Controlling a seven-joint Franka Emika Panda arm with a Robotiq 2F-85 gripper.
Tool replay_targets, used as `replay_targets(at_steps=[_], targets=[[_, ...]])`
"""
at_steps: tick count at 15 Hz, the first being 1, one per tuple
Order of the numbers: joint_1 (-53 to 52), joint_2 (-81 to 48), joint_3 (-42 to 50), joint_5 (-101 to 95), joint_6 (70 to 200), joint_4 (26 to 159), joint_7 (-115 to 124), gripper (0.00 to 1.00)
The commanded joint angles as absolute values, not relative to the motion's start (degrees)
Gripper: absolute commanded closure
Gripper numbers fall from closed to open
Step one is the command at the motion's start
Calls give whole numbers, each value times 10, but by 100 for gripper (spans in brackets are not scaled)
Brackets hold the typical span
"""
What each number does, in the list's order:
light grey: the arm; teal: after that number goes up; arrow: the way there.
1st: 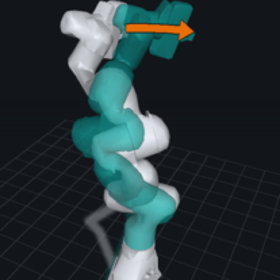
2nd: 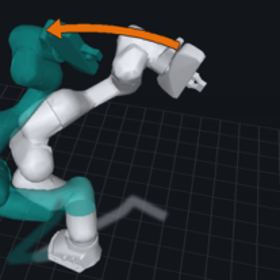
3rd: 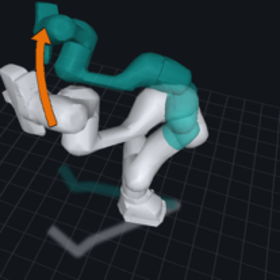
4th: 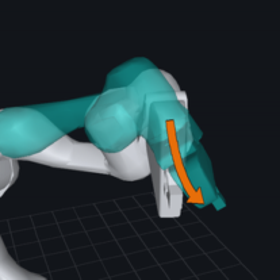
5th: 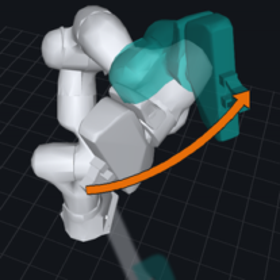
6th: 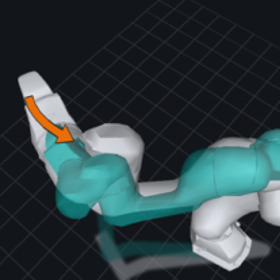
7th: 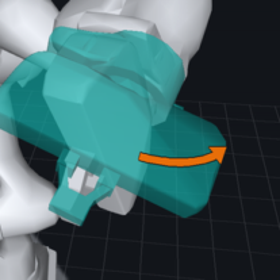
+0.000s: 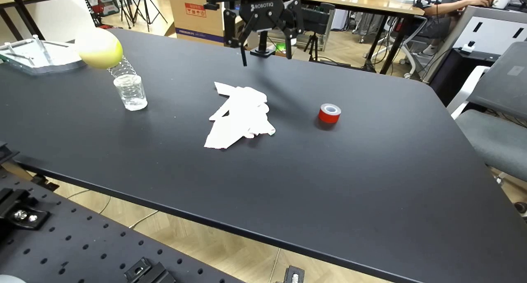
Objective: Hang the white cloth on the black stand
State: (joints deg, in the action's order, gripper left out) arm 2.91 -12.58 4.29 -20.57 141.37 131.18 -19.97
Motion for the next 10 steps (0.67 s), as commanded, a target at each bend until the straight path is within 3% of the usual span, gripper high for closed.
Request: replay_targets(at_steps=[1, 10], targets=[[19, -173, 31, -221, 1425, 1297, -190, 0], [38, -243, 2, -172, 1401, 1266, -257, 0]])
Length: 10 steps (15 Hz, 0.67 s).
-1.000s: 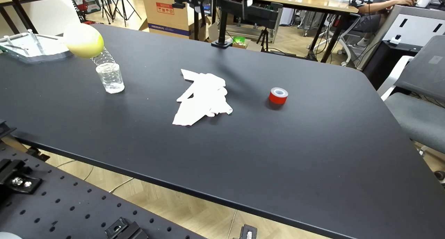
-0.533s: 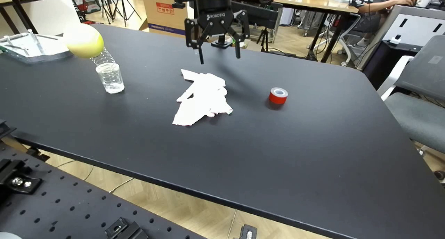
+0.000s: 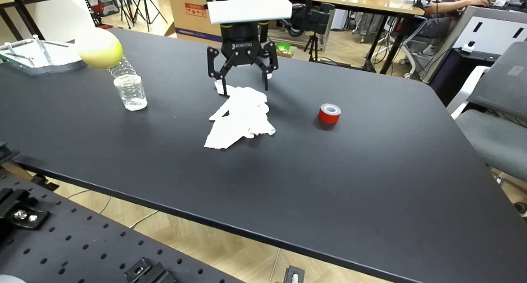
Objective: Hang the white cloth on the black stand
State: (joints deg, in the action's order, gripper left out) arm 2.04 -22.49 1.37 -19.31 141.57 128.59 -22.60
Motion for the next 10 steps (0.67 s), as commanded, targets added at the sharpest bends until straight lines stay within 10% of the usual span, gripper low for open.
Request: replay_targets(at_steps=[1, 10], targets=[[43, -249, -1, -163, 1397, 1262, -268, 0], [62, -267, -11, -127, 1379, 1232, -307, 68]])
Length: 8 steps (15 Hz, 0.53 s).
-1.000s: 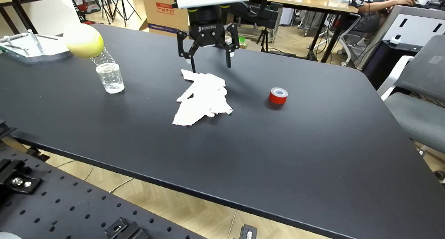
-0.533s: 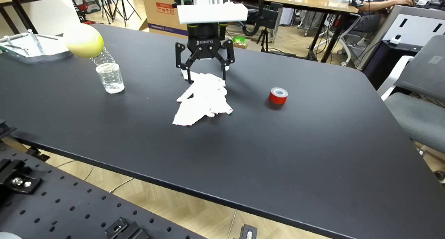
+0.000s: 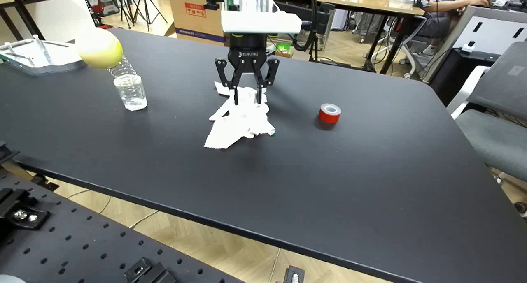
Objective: Hang the white cloth on the black stand
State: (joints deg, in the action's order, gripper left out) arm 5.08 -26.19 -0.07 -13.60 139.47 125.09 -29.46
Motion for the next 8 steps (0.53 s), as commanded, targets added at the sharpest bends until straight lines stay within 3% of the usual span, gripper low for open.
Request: replay_targets(at_steps=[1, 4, 8], targets=[[62, -267, -11, -128, 1380, 1230, -306, 76], [62, -269, -11, -127, 1379, 1223, -307, 96], [62, -252, -16, -116, 1356, 1217, -308, 100]])
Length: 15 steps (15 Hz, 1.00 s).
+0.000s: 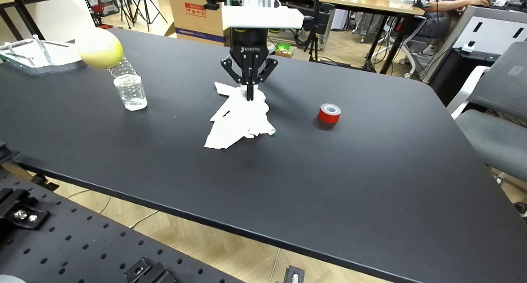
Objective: Hang the white cloth on the black stand
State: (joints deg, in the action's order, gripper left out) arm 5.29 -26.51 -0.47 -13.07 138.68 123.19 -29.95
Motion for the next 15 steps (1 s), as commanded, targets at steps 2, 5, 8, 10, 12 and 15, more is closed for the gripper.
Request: replay_targets(at_steps=[2, 5, 8, 10, 12, 15], targets=[[58, -226, -23, -109, 1325, 1214, -313, 100], [48, -174, -37, -99, 1263, 1200, -318, 100], [30, -119, -46, -94, 1190, 1175, -316, 100], [17, -89, -50, -92, 1143, 1149, -316, 100], [2, -64, -52, -97, 1101, 1117, -311, 100], [-17, -51, -54, -102, 1030, 1047, -303, 100]])
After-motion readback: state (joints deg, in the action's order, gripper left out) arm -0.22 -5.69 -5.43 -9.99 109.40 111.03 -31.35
